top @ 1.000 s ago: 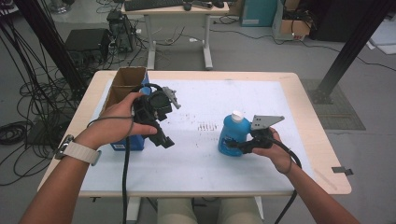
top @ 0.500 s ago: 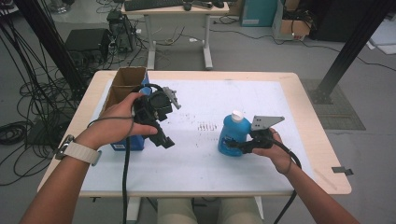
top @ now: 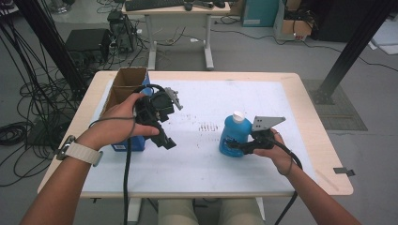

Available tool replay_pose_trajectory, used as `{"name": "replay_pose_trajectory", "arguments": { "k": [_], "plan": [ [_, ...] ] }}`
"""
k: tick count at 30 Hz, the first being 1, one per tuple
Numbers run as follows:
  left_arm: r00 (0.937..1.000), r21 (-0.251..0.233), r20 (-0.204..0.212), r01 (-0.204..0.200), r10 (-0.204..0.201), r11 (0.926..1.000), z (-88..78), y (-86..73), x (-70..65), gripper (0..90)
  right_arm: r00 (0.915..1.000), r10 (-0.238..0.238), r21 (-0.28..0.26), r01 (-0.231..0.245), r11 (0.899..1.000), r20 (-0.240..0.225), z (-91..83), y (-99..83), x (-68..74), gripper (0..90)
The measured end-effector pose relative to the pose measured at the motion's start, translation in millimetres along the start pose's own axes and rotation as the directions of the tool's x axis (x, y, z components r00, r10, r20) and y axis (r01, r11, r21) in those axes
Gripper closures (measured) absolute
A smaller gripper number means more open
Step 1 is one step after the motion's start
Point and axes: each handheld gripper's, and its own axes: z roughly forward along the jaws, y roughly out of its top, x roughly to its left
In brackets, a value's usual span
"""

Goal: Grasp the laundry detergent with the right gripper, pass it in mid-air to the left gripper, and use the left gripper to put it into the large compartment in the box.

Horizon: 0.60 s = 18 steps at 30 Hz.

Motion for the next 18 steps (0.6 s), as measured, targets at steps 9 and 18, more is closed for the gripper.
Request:
{"name": "replay_pose_trajectory", "arguments": {
  "k": [9, 18],
  "plan": [
    [1.0000, 0.000, 0.000, 0.003, -0.003, 1.0000, -0.1, 1.3, -0.4, 8.8, 0.9999, -0.007, 0.000, 0.007, 1.000, -0.008, 0.0, 0.2, -1.0, 41.9],
    [1.0000, 0.003, 0.000, 0.002, -0.002, 1.0000, -1.3, 2.8, 0.0, 8.8, 0.9999, -0.003, -0.001, 0.003, 1.000, -0.010, 0.0, 0.0, -1.3, 42.0]
  ]
}}
